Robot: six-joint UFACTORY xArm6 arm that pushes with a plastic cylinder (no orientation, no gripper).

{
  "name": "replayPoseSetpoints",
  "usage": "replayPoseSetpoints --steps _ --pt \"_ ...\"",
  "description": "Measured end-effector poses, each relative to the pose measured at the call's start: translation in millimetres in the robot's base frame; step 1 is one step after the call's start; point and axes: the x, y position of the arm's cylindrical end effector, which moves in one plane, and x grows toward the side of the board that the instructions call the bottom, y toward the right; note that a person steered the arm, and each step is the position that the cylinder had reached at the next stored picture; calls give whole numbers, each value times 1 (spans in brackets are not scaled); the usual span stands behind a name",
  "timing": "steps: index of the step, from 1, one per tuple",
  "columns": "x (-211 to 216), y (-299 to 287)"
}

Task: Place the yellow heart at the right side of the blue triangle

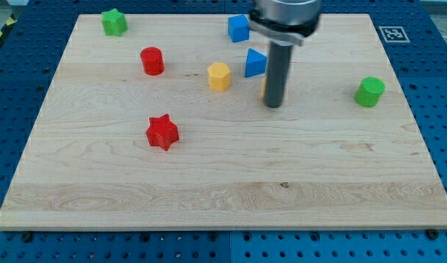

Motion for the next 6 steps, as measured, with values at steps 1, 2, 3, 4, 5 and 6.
replayPoseSetpoints --steps 1,2,3,4,5,6 --pt "13 13" --pt "35 -20" --pt "24 -43" --pt "-1 -43" --pt "-10 -9" --pt "-27 25"
